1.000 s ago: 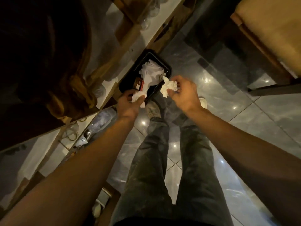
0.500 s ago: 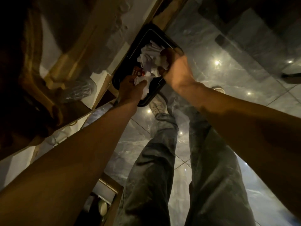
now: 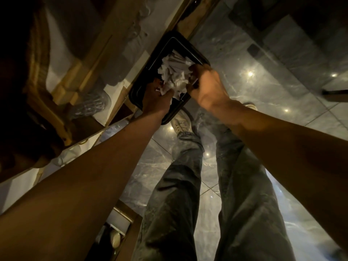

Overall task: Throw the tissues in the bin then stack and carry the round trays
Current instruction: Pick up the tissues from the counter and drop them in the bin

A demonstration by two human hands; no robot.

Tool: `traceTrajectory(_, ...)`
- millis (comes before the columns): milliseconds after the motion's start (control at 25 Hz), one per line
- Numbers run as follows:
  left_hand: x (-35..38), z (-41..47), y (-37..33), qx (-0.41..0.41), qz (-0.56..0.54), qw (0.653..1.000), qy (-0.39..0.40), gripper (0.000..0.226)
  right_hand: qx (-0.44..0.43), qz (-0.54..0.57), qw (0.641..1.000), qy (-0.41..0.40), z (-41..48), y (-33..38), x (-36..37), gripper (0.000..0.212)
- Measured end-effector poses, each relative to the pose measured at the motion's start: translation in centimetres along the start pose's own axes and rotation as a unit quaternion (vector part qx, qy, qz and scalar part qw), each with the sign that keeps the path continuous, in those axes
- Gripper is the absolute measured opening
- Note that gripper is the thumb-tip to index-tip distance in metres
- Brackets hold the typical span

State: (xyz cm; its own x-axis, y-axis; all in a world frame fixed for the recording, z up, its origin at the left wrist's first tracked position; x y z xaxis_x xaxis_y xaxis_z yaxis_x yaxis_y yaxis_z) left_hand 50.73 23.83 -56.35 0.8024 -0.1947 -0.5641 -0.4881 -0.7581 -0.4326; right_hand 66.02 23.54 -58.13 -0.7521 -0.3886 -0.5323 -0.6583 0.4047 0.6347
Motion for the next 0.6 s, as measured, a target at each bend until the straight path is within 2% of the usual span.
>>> traceTrajectory(80, -0.4, -1.0, -0.4, -0.008, 0.016, 1.000, 0.003, 0.042, 0.004, -0.001, 1.000, -0.003, -0.9, 0.3, -0.8, 0.043)
traceTrajectory(200, -1.4, -3.6, -1.0, -0.005, 0.024, 1.000, 0.011, 0.042, -0.035, -0.039, 0.998, 0.020, -3.6, 1.1, -2.5, 0.038)
traceTrajectory(400, -3.0, -11.4, -2.2, 0.068, 0.072, 0.995, 0.021, 0.040, -0.079, -0.073, 0.992, 0.061, -9.4, 2.9, -7.5, 0.047)
traceTrajectory(600, -5.0, -21.5, -2.3, 0.145, 0.117, 0.982, 0.038, 0.042, -0.137, -0.161, 0.974, 0.078, -17.8, 5.4, -13.3, 0.049)
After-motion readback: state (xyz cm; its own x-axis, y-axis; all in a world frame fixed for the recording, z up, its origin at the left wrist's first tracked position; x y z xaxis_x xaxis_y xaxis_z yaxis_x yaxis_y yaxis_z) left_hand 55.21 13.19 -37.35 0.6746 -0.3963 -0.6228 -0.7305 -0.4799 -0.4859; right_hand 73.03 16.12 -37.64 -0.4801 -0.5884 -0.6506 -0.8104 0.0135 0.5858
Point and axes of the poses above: each hand's wrist, its own z-axis towards the middle knuckle, its own x-axis out of the palm, y = z × x, the point moved 1 cm from there along z, towards the middle knuckle, and after that the axes turned 4 degrees about -z, right-handed, at the moved point
